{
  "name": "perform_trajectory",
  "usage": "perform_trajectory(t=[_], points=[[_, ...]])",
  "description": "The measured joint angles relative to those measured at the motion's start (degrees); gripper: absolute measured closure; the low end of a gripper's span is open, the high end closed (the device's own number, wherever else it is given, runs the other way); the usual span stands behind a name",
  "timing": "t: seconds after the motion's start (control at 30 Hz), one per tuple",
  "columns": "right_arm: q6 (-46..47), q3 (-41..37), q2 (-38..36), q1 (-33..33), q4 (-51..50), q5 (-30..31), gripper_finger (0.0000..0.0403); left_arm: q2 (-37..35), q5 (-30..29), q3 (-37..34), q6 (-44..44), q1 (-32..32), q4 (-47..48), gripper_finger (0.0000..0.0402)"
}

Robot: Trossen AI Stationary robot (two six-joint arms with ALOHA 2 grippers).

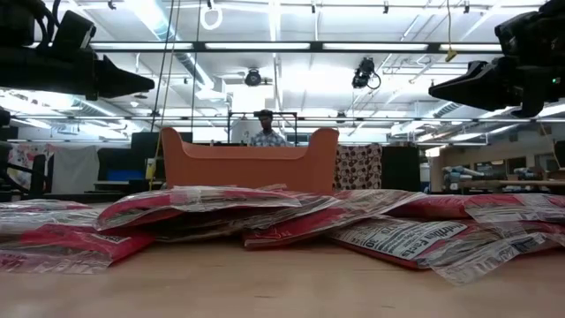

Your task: Sort popcorn bags into baskets

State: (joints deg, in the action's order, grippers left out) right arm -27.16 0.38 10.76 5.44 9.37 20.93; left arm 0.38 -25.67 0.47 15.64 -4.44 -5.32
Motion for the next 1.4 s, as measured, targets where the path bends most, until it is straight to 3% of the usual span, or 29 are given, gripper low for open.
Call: perform_trajectory(t=[1.17,1.23,1.4], points=[[0.0,0.0,0.0,0.01,0.0,0.01,0.0314,0.0,0.0,-0.02,0.0,0.02,-0.29,0.023],[0.0,0.0,-0.01,0.01,0.0,0.0,0.0314,0.0,0.72,-0.02,-3.75,0.01,-2.63,0.023],[0.0,0.0,-0.02,0.01,0.0,0.0,0.0314,-0.02,2.56,-0.02,-25.69,0.02,-8.38,0.023]])
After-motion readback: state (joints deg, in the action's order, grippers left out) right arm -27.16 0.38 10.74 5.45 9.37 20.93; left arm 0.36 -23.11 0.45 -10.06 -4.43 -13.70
